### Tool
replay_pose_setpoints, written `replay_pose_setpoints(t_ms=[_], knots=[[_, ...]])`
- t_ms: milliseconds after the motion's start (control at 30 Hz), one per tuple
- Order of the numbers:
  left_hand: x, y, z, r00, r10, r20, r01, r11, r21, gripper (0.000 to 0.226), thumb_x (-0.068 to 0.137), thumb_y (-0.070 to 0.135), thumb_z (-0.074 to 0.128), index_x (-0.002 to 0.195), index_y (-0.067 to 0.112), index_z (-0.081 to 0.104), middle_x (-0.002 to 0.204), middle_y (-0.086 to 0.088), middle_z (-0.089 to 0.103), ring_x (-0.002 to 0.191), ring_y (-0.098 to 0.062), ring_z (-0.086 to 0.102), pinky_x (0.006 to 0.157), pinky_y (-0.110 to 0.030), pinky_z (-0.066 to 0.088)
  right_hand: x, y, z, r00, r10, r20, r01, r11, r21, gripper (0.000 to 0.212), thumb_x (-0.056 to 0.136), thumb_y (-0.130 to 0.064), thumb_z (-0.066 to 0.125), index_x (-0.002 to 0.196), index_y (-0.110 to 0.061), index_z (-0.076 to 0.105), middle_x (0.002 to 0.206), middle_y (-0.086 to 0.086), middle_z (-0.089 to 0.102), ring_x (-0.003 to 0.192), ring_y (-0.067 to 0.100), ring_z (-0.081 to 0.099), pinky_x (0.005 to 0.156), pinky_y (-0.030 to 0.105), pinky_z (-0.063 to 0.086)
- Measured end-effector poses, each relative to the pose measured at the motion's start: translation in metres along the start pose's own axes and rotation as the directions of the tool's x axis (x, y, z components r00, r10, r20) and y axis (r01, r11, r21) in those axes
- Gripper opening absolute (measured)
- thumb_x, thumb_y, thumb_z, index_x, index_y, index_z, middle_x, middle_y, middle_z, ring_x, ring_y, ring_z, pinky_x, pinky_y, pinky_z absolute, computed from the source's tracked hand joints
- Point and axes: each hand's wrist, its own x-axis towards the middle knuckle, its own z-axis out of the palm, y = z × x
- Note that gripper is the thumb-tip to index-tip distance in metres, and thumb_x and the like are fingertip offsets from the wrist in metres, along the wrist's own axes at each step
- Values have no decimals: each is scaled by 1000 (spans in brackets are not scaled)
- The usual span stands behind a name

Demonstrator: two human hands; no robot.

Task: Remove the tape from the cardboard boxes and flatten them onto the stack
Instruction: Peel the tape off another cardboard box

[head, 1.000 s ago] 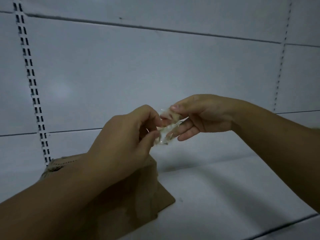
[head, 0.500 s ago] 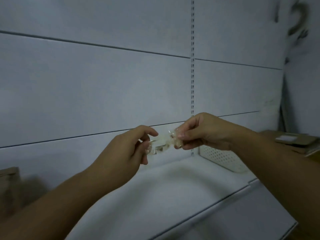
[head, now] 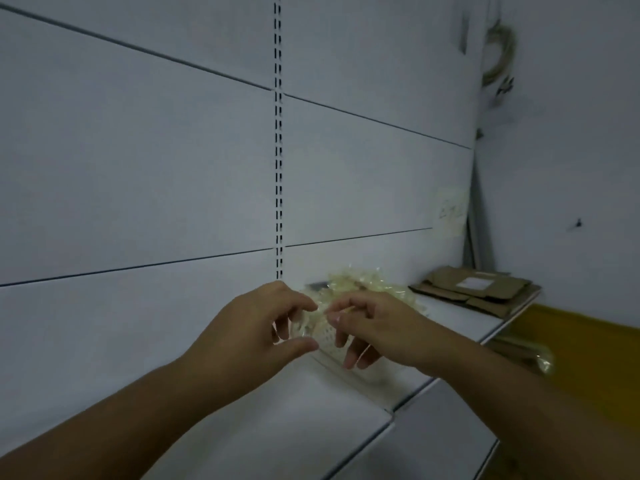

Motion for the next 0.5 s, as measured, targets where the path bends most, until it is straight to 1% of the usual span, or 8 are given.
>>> replay_pose_setpoints(t_ms=[100, 200, 267, 333, 367, 400, 467, 500], knots=[[30, -38, 18, 994, -4, -108, -3, 998, -67, 11, 78, 38, 68, 89, 38, 65, 74, 17, 58, 76, -8, 57, 61, -19, 49, 26, 8, -28, 995, -16, -103, 11, 999, -46, 15, 92, -26, 57, 94, -19, 71, 69, 0, 67, 57, 13, 64, 60, 27, 54], [71, -68, 42, 981, -60, -183, 31, 988, -154, 11, 84, 28, 68, 91, 37, 69, 79, 22, 61, 84, -5, 58, 67, -14, 48, 48, 6, -63, 973, -4, -230, -15, 997, -81, 18, 91, -23, 57, 85, -23, 74, 63, 0, 68, 55, 13, 64, 63, 28, 56], [96, -80, 67, 975, -58, -214, 20, 984, -175, 11, 86, 26, 65, 93, 31, 71, 82, 22, 61, 85, -5, 59, 67, -12, 47, 65, 11, -76, 940, -41, -339, -31, 978, -204, 23, 90, -30, 58, 77, -21, 74, 62, -1, 69, 59, 16, 67, 66, 30, 57], [114, -90, 96, 974, -113, -197, 65, 969, -237, 14, 89, 25, 61, 97, 28, 72, 88, 18, 62, 83, -5, 58, 70, -13, 46, 87, 22, -80, 887, -155, -436, -66, 890, -452, 33, 90, -43, 53, 77, -19, 71, 67, -5, 68, 67, 19, 65, 68, 34, 55], [120, -95, 112, 978, -149, -147, 114, 968, -224, 16, 90, 28, 58, 100, 26, 71, 93, 14, 61, 87, -3, 57, 75, -18, 46, 98, 29, -79, 886, -199, -419, -97, 804, -587, 36, 90, -49, 50, 83, -19, 69, 78, -8, 66, 74, 16, 62, 70, 31, 49], [123, -101, 128, 980, -188, -62, 176, 970, -166, 21, 91, 32, 56, 103, 24, 70, 100, 11, 59, 94, -5, 54, 81, -23, 46, 110, 39, -78, 918, -190, -347, -106, 726, -679, 37, 90, -52, 47, 94, -20, 65, 94, -8, 62, 82, 13, 59, 75, 29, 45], [126, -116, 155, 947, -290, 135, 304, 948, -95, 27, 94, 36, 50, 102, 20, 71, 113, 7, 56, 102, -11, 53, 89, -32, 48, 135, 66, -75, 995, -43, -87, -35, 680, -732, 39, 93, -48, 45, 120, -22, 55, 123, -5, 53, 105, 14, 54, 88, 29, 41], [124, -119, 160, 917, -339, 209, 369, 921, -124, 29, 95, 34, 48, 98, 18, 72, 113, 4, 59, 100, -14, 58, 88, -35, 50, 145, 79, -73, 999, 18, 41, 18, 678, -735, 39, 96, -42, 44, 129, -23, 49, 131, -3, 50, 116, 18, 51, 94, 31, 39]])
